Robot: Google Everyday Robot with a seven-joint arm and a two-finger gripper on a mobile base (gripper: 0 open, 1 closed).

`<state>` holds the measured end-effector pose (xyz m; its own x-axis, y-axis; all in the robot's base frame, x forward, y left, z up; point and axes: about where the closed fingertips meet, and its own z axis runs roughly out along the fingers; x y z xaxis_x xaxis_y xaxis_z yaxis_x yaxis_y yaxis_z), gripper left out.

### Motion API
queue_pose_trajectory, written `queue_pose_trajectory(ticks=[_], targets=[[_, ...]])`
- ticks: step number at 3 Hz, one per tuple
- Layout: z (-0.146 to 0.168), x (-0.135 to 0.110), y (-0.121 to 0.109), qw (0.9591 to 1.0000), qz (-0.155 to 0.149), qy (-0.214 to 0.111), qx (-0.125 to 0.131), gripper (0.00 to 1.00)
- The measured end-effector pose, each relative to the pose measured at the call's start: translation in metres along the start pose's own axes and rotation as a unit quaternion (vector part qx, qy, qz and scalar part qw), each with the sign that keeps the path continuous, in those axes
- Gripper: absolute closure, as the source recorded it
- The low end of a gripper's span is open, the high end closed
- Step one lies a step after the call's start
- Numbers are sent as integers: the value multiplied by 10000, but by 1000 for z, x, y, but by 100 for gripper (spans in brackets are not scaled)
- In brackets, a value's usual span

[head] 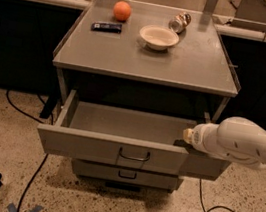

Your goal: Open top drawer

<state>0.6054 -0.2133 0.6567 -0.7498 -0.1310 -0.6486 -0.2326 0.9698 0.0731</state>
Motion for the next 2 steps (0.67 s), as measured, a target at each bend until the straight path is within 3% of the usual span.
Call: queue_pose_trajectory(ticks=[1,2], targets=[[-38,-30,4,9961,-251,-812,222,100],[-74,-62,11,9845,-451,-1616,504,96]])
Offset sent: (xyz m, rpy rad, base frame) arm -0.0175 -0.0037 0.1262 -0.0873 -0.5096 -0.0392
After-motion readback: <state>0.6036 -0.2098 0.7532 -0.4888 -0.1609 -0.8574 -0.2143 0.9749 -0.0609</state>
